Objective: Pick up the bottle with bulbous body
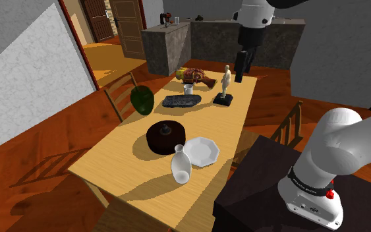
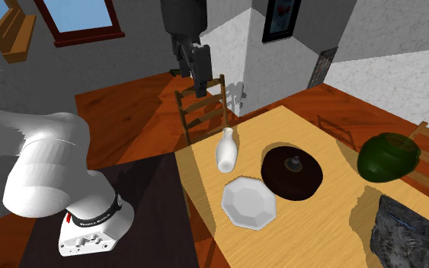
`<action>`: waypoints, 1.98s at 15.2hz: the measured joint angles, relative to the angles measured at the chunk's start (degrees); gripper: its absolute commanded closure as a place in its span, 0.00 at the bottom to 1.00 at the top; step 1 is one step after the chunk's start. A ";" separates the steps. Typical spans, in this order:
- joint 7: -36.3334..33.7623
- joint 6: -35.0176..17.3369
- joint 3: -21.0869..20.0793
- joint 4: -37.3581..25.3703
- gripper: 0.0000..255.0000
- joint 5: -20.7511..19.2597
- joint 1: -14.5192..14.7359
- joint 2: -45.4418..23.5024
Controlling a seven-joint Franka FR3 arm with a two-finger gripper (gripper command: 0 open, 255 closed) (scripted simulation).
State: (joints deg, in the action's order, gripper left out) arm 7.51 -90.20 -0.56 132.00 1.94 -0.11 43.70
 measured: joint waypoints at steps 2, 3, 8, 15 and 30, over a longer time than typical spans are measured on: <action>-0.29 -0.78 -0.25 0.59 0.00 0.16 0.06 -0.18; -0.92 -2.10 -0.83 1.48 0.00 0.51 0.21 -0.57; -4.16 -11.40 -3.85 7.42 0.00 2.22 0.98 -3.55; -9.29 -25.44 -8.80 12.35 0.00 4.31 2.11 -12.01; -25.46 -52.56 -18.35 8.27 0.00 -2.24 2.17 -42.38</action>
State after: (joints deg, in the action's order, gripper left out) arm -17.95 -142.75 -18.91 140.27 -0.30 2.06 1.32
